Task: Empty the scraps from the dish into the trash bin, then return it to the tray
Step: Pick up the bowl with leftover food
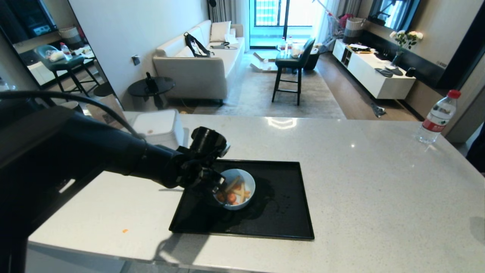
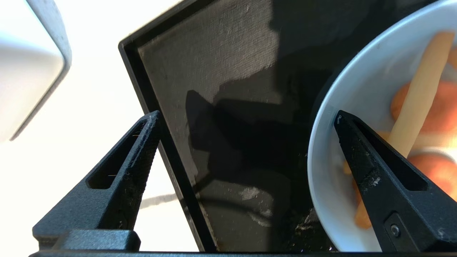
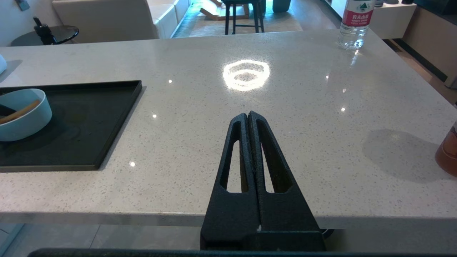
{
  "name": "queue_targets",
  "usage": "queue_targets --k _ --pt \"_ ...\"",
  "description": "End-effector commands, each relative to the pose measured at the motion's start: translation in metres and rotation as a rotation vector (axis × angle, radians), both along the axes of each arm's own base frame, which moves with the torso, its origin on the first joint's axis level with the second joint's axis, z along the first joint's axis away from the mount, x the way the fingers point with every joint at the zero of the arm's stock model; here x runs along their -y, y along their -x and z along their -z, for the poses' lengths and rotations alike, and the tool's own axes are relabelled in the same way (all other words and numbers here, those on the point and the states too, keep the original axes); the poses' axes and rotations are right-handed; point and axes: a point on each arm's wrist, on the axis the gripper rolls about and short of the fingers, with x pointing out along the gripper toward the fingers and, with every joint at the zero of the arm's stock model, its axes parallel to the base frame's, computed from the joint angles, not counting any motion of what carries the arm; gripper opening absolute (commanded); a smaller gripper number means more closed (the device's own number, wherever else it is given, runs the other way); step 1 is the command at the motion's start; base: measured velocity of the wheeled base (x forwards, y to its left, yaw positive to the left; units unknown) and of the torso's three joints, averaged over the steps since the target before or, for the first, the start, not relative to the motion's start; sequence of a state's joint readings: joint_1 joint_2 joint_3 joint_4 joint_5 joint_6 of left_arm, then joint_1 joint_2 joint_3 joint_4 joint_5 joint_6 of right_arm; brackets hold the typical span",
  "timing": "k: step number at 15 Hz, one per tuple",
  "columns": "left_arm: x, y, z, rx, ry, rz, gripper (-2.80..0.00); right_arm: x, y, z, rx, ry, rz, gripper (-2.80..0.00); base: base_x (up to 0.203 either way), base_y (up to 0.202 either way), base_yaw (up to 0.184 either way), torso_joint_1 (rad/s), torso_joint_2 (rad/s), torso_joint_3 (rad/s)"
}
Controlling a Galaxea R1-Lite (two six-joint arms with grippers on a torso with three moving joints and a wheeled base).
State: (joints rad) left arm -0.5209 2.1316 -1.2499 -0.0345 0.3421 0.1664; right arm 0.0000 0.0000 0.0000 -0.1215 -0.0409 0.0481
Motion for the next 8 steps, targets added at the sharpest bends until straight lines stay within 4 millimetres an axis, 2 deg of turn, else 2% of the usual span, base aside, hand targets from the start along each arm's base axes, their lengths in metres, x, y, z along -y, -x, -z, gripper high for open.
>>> queue_targets --k 1,4,5,8 --pt "-0.0021 0.0016 -0.001 0.0 -0.002 -0.003 0.0 0.0 0.0 -0.0001 0.001 -0.001 0.0 -2.8 0.0 0.0 0.0 0.0 0.0 0.0" --pt "-0.0022 0.002 -0.0003 -0.002 -0.003 -0.003 0.0 0.0 0.0 -0.0001 0.001 -0.001 0.0 -2.8 0.0 0.0 0.0 0.0 0.0 0.0" --pt "-0.0025 0.0025 0.0002 -0.004 -0.004 -0.003 -2.8 0.0 0.0 -0.0001 0.001 -0.001 0.0 -2.8 0.0 0.0 0.0 0.0 0.0 0.0" --pt "-0.0022 0.0029 0.0 -0.003 -0.005 -0.001 -2.8 0.0 0.0 -0.0001 0.001 -0.001 0.0 -2.8 0.0 0.0 0.0 0.0 0.0 0.0"
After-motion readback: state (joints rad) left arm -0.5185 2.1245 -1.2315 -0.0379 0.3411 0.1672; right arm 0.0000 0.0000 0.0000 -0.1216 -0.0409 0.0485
